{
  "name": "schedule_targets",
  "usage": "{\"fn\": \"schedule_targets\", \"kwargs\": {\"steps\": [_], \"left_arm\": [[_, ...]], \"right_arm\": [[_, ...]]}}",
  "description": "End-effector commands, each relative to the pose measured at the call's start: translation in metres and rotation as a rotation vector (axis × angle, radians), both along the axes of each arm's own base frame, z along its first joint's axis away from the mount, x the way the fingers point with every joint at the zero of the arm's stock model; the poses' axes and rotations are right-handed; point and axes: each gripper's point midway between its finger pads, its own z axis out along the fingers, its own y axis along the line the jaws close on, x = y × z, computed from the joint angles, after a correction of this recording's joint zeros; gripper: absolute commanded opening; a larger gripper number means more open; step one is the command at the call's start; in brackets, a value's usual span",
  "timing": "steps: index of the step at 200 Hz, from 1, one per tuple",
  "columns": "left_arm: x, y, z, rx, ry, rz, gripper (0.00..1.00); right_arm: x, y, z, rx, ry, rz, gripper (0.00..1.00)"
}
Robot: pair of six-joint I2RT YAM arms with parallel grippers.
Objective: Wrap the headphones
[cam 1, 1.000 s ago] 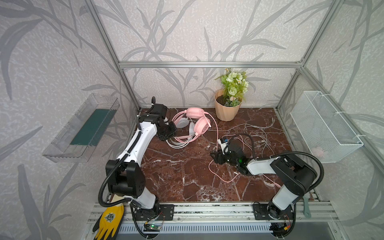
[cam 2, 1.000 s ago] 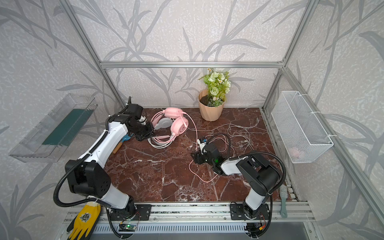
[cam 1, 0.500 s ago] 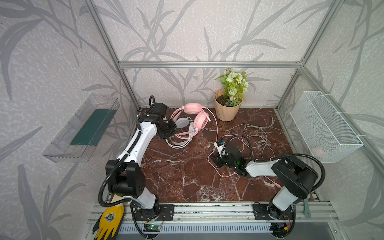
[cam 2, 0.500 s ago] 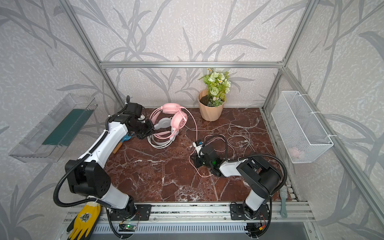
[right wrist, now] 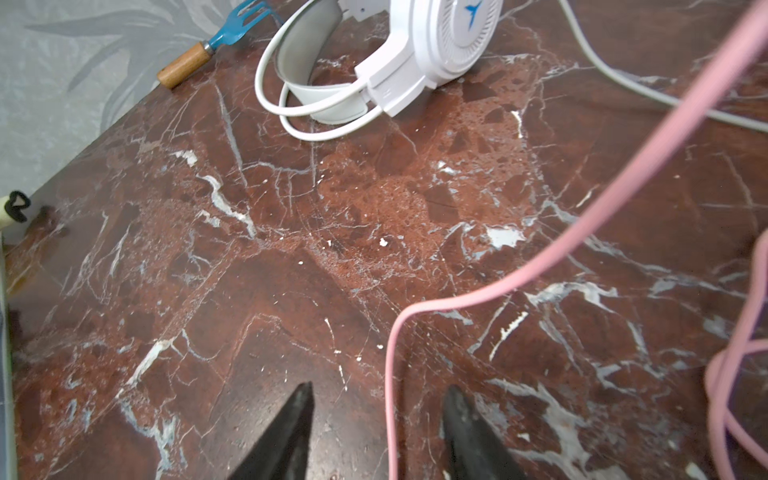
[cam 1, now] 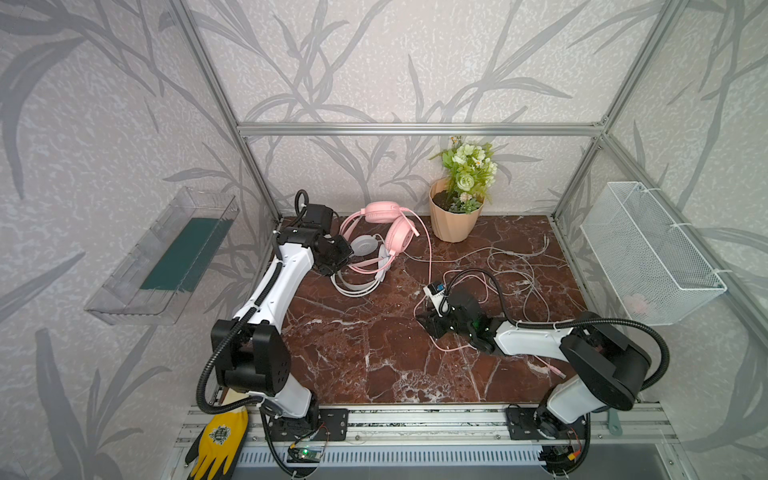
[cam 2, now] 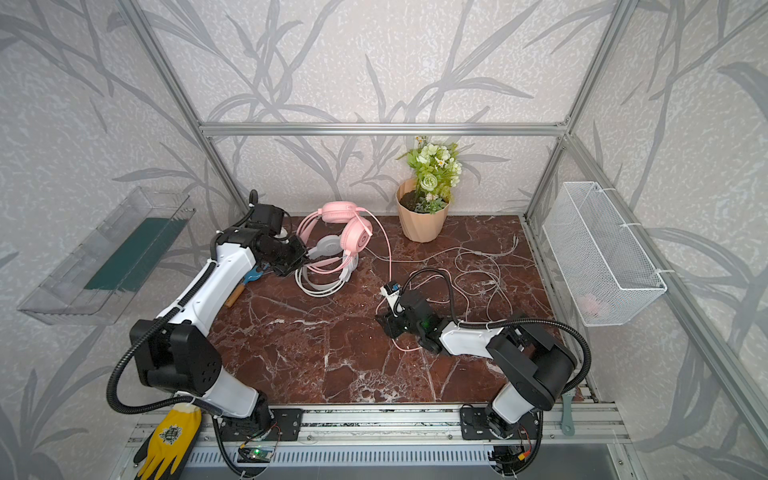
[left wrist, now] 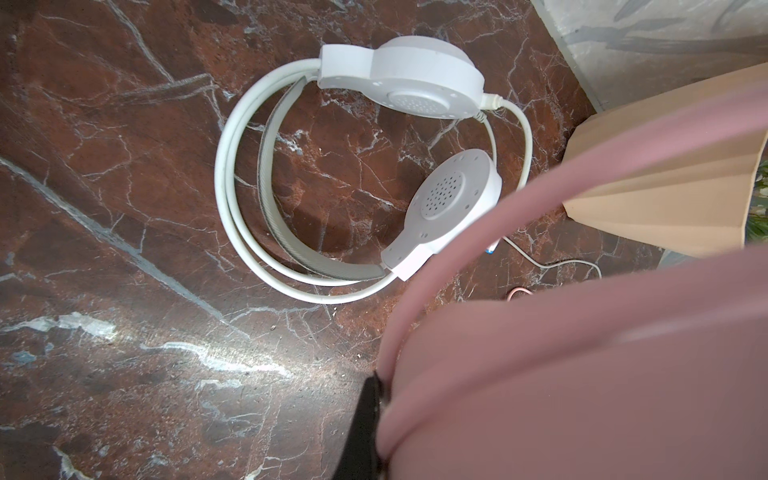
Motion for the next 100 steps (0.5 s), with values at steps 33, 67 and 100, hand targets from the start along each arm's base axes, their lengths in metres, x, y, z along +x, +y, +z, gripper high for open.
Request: {"fn": "schedule_targets", "kwargs": {"steps": [33, 67, 100], "left_arm": [[0.005, -0.004, 0.037, -0.043, -0.114, 0.001, 0.0], [0.004, -0.005, 0.039, -0.052, -0.118, -0.003, 0.0], [0.003, -0.005, 0.043, -0.053, -0.127, -0.001, 0.0]], "right_arm": [[0.042, -0.02, 0.023, 0.162, -0.104, -0.272, 0.82], [0.06, -0.018, 0.02, 0.17, -0.12, -0.34, 0.83], [0.075, -0.013, 0.009, 0.221, -0.161, -0.378, 0.76]]}}
